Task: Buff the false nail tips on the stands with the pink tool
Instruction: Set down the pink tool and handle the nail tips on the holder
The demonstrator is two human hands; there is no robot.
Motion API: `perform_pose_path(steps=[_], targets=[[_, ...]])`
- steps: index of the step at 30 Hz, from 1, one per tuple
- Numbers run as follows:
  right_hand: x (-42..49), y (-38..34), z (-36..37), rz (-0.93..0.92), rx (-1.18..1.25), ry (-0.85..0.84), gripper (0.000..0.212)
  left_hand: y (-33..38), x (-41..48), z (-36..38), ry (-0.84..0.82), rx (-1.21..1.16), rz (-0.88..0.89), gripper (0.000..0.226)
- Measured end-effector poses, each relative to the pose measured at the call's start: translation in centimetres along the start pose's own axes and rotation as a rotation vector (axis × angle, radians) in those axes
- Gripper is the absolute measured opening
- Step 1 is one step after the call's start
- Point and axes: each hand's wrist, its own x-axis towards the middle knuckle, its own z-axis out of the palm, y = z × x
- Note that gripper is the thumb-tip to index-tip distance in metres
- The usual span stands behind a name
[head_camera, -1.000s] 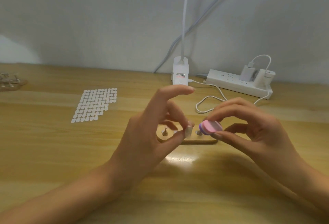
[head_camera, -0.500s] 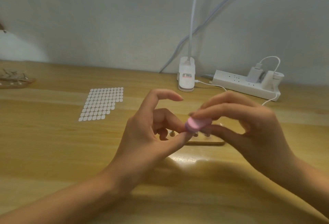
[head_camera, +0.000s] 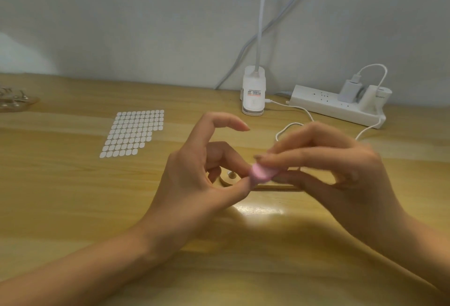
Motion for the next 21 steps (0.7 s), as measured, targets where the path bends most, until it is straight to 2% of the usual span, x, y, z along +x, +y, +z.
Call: perform_pose_path(steps=[2, 5, 9, 12, 18, 21], targets=[[0.1, 0.1, 0.1, -0.031, -0.013, -0.018, 0.017, 0.0, 0.0, 0.0, -0.001, 0.002, 0.009, 0.051], [0.1, 0.1, -0.1, 0.022, -0.006, 0.024, 0.018, -0.2, -0.1, -0.1, -0.001, 0.030, 0.007, 0.052], [0.1, 0.1, -0.1, -0.037, -0.031, -0.024, 0.016, 0.0, -0.1, -0.2, 0.006, 0.053, 0.034, 0.052], [0.2, 0.3, -0.4, 0.039, 0.015, 0.043, 0.020, 0.0, -0.3, -0.4, 0.021, 0.086, 0.046, 0.054], [0.3, 0.2, -1.1, 0.053, 0.000, 0.109, 0.022, 0.0, -0.2, -0.4, 0.031, 0.075, 0.054, 0.054], [-0.1, -0.5, 0.1, 0.023, 0.026, 0.036, 0.017, 0.1, -0.3, -0.5, 0.020, 0.086, 0.081, 0.053]])
